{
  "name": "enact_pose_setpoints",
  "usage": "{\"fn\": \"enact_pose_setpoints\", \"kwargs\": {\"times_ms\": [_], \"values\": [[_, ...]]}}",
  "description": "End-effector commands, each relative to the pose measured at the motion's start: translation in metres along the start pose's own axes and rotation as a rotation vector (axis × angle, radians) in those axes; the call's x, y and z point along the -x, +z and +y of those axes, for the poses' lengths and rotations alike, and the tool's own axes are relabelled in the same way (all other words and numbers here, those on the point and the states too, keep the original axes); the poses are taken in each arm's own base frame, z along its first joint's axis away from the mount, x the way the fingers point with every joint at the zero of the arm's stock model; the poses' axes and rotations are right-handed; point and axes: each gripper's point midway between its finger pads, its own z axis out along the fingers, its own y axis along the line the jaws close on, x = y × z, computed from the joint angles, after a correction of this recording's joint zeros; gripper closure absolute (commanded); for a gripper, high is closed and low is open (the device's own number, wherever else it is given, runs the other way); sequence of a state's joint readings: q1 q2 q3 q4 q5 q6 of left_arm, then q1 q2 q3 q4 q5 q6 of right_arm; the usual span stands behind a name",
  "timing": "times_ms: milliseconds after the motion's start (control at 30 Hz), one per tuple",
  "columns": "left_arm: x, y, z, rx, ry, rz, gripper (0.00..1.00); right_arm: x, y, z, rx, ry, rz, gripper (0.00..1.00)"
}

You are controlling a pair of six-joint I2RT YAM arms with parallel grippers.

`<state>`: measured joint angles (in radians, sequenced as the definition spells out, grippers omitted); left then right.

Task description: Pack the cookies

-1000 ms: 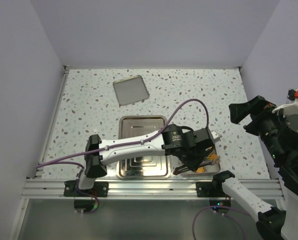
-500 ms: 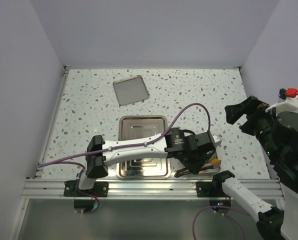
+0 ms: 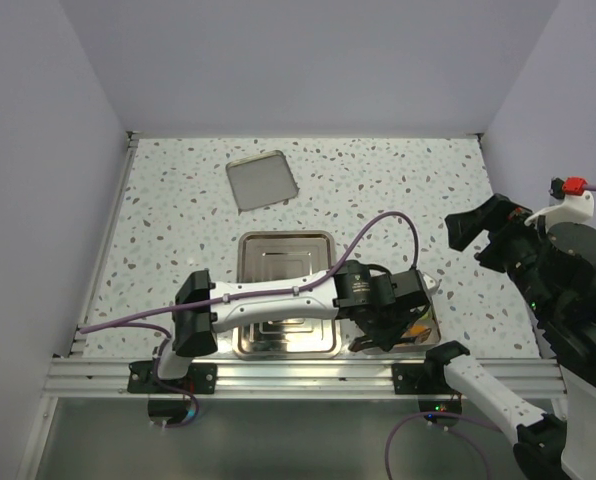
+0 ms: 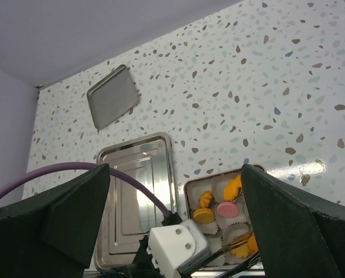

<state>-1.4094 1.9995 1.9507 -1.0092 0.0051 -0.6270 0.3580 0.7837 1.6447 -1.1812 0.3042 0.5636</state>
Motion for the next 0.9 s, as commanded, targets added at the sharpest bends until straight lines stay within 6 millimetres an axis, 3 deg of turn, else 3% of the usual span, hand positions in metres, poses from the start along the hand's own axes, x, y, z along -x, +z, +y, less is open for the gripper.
{"fn": "enact_pose_setpoints", "kwargs": {"times_ms": [0,733,867], "values": [[0.01,-0.005,-0.003,-0.006,0.001,-0.054,0.55,0.001,0.0,0.003,0.018,-0.004,-0.006,0.01],[0.027,-0.002,-0.011,-0.017,0.009,-0.094,0.54,-0.005,0.006,0.003,0.016,-0.008,0.014,0.01],[0.026,0.0,-0.008,-0.005,0.007,-0.092,0.5,-0.006,0.006,0.003,0.017,-0.01,0.016,0.01]]}}
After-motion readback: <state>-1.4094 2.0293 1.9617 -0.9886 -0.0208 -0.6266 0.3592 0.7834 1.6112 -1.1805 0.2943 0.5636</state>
